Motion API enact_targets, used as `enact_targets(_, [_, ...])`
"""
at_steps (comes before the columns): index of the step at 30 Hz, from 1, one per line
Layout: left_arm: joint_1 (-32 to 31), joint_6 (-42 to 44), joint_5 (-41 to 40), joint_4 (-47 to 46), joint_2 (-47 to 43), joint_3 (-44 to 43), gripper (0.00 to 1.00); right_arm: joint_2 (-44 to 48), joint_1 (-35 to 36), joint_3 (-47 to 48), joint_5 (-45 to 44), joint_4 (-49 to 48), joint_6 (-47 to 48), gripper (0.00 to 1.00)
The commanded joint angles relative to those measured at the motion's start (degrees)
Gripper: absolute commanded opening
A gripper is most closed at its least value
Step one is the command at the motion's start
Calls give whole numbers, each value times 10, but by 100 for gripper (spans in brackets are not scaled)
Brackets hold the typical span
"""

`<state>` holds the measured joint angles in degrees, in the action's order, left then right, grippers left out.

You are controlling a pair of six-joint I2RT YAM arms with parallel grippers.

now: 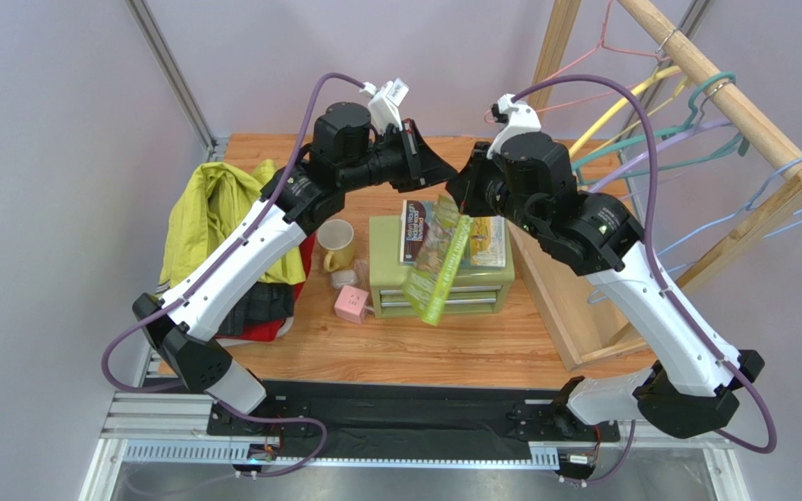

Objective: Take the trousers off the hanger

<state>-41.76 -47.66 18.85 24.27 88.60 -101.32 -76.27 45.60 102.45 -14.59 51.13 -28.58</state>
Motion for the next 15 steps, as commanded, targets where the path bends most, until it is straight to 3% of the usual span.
enact_targets(1, [6,13,5,16,-9,-38,0,15,-40,-13,10,-31,18,0])
enact_targets(7, [13,31,3,39,-20,-29,0,11,-85,-85,15,-83,34,0])
enact_targets(11, [15,26,43,53,-25,-22,0,-6,-85,-37,12,13,60,0])
enact_targets(15, [16,51,94,99,-57,14,14,37,-67,-75,41,99,69,0])
